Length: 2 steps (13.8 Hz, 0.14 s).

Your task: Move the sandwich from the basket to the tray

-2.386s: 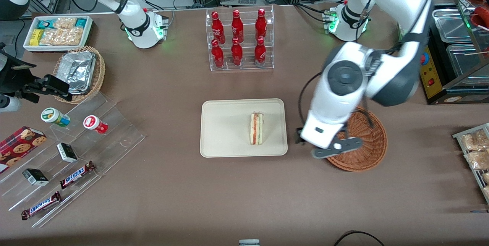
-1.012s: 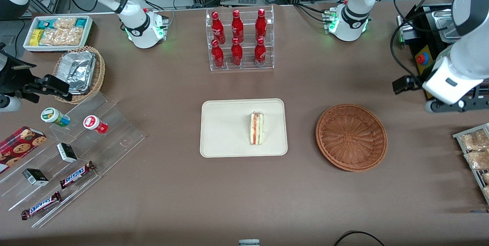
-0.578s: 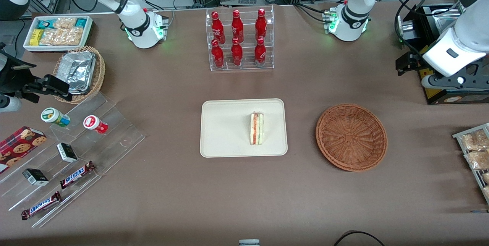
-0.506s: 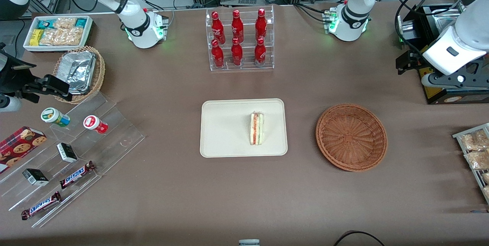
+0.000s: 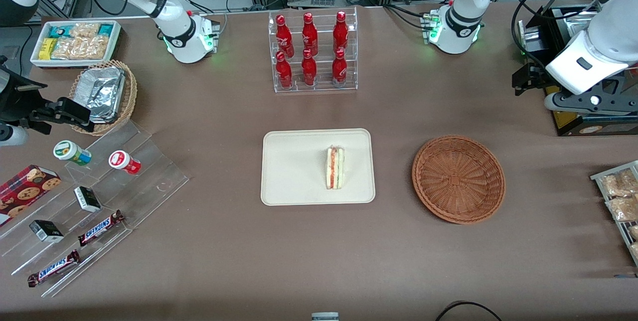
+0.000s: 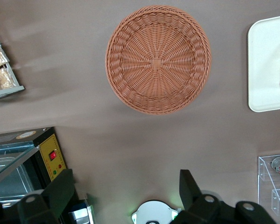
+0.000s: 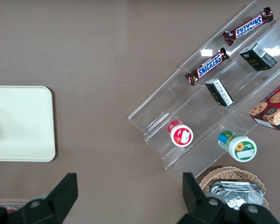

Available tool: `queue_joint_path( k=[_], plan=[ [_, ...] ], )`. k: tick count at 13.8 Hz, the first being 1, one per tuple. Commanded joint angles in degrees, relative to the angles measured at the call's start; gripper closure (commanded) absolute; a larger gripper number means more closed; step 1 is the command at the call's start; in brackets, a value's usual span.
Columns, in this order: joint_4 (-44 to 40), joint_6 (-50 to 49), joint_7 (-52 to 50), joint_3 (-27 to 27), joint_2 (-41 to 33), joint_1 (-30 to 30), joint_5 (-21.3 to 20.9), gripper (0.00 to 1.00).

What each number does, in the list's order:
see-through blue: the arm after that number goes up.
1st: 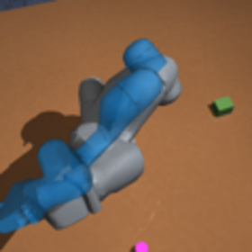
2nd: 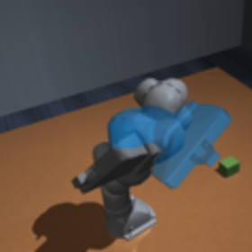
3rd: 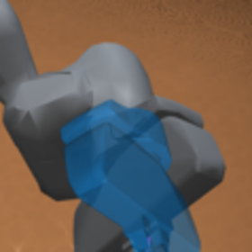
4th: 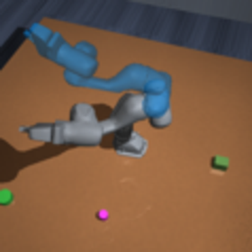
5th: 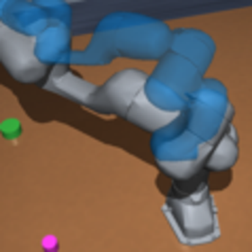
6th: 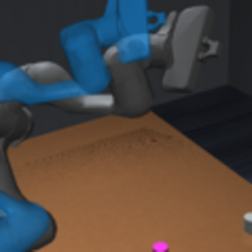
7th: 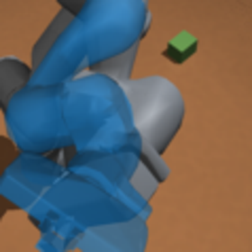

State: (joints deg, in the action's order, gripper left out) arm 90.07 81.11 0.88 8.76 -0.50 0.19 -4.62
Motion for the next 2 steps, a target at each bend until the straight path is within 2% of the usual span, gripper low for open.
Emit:
queue_joint_path(
  k=[1, 2],
  plan=[
    [0.5, -0.9, 0.7, -1.0, -1.2, -1.4, 0.8, 0.00],
    [0.5, -0.9, 0.6, -1.1, -1.2, -1.9, 0.9, 0.00]
  ],
)
